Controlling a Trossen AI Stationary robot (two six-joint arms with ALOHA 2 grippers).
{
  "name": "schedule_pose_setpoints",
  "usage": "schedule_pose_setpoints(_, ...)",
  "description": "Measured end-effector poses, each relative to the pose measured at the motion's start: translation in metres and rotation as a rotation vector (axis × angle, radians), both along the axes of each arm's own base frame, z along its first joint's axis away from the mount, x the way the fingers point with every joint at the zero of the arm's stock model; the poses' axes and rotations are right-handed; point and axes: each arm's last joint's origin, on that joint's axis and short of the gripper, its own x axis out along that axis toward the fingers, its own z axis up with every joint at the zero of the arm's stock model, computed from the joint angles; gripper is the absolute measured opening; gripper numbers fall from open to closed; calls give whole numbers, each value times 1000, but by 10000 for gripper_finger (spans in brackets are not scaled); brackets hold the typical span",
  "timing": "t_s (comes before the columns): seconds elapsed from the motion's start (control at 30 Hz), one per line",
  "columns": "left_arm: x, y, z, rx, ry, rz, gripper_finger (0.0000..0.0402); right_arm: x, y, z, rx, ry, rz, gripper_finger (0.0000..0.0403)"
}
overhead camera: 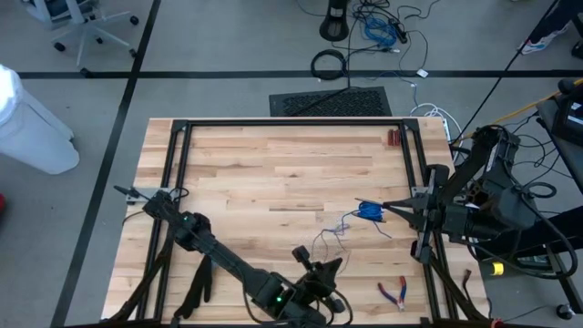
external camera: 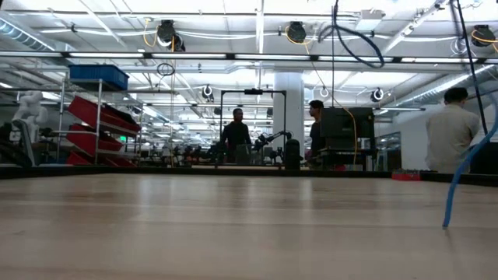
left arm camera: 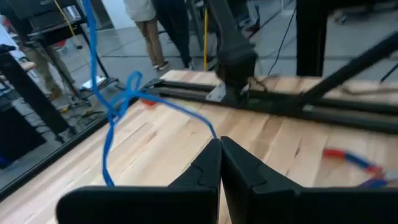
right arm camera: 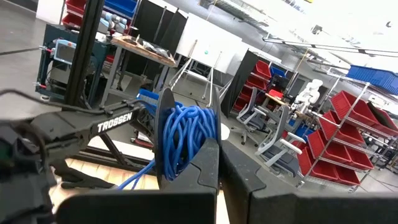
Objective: Coil cords
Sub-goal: Coil the blue wire onto the black spool
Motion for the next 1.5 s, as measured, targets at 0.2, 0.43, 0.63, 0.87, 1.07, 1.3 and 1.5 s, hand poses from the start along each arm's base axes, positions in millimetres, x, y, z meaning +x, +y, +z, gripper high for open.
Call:
schedule_pose_setpoints(0.2, -1, -2, 2, -22, 19, -52, 79, 0, 0, 0, -4, 1, 0, 0)
schedule_pose_setpoints(0.43, 4, 4, -2, -51, 23, -50, 241, 0, 0, 0, -4, 1, -1, 0)
schedule_pose_setpoints(0.63, 3, 7, -5, -53, -57, 73, 310, 0, 0, 0, -4, 0, 0, 0)
schedule_pose_setpoints(0.87, 11, 23, -9, -97, -77, 120, 313, 0, 0, 0, -4, 0, 1, 0)
schedule_pose_setpoints(1.07, 21, 43, -18, -87, -57, 156, 281, 0, 0, 0, -3, -1, 2, 0)
schedule_pose_setpoints(1.3, 24, 48, -25, -40, -12, 157, 135, 0, 0, 0, -3, 0, 3, 0)
schedule_pose_setpoints(1.5, 8, 25, -23, 123, 7, 199, 12, 0, 0, 0, -3, 0, 2, 0)
